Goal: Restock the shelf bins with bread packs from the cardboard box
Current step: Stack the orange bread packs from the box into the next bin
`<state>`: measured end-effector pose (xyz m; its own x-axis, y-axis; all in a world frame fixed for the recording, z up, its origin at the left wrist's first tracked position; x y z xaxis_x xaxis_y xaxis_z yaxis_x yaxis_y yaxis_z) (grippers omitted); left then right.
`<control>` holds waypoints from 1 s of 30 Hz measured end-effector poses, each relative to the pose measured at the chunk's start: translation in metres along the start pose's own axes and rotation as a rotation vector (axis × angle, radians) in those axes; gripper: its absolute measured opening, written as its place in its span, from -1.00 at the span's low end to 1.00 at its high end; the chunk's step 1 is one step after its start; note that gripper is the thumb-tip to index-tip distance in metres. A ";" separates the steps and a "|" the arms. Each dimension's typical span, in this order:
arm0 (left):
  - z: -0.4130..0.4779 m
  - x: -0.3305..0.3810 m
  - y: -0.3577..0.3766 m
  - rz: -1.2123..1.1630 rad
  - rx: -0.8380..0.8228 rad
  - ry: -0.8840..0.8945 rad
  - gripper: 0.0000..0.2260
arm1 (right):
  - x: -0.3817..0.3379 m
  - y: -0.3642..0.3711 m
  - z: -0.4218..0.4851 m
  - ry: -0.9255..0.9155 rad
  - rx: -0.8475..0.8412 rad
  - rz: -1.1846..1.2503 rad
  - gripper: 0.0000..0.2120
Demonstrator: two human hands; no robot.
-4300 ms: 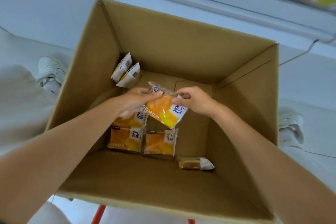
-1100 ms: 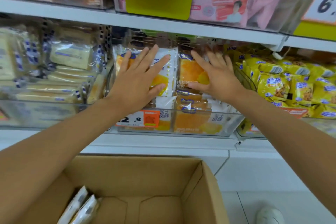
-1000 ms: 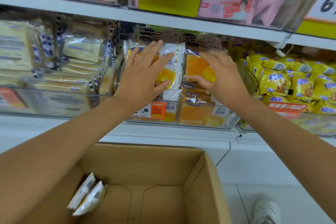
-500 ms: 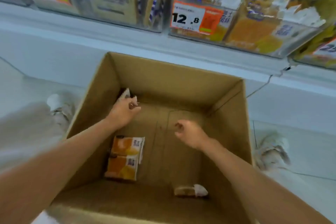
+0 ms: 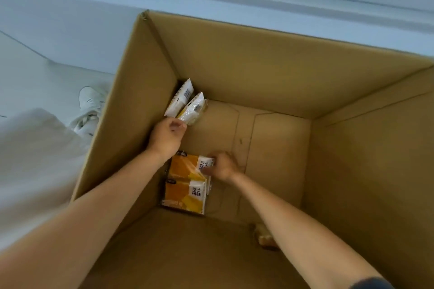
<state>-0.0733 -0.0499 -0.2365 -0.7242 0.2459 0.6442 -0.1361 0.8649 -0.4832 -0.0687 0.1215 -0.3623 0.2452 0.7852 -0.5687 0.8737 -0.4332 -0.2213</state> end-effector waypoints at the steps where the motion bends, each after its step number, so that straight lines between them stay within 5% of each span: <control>1: 0.000 0.001 -0.001 -0.001 -0.001 -0.005 -0.83 | -0.002 0.001 -0.002 -0.013 0.008 -0.046 -0.88; 7: -0.006 0.008 0.006 -0.040 -0.060 -0.014 -0.77 | -0.017 -0.067 -0.047 -0.172 0.136 0.308 -0.74; 10: -0.012 0.010 0.017 -0.069 -0.172 -0.037 -0.54 | -0.031 -0.113 -0.084 -0.235 0.158 0.352 -0.74; 14: -0.031 0.013 0.044 -0.225 -0.483 -0.170 -0.07 | -0.047 -0.117 -0.114 -0.265 -0.075 0.567 -0.79; 17: -0.048 0.013 0.056 -0.345 -0.640 -0.286 -0.19 | -0.047 -0.107 -0.120 -0.261 -0.158 0.786 -0.81; 19: -0.040 0.007 0.044 -0.258 -0.485 -0.235 -0.47 | -0.026 -0.097 -0.113 -0.193 -0.121 0.922 -0.47; 21: -0.032 0.007 0.022 -0.205 -0.261 -0.109 -0.68 | 0.004 -0.075 -0.099 -0.066 -0.063 0.728 -0.21; 24: -0.028 -0.005 0.005 -0.237 -0.104 -0.043 -0.72 | 0.025 -0.023 -0.074 0.038 -0.131 0.351 -0.21; 30: -0.024 -0.016 0.002 -0.254 -0.058 -0.026 -0.73 | 0.030 0.058 -0.032 0.116 -0.231 0.265 -0.28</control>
<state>-0.0460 -0.0418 -0.2330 -0.6890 0.0072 0.7247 -0.2771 0.9213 -0.2726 0.0028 0.1340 -0.3663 0.5105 0.7096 -0.4856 0.8418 -0.5275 0.1141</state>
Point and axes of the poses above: each hand's wrist, its own z-axis towards the middle knuckle, its own y-axis out of the palm, x = y × z, the point moved 10 cm from there along z, towards the middle knuckle, and after that the axes turned 5 degrees about -x, right-handed, at the moved point
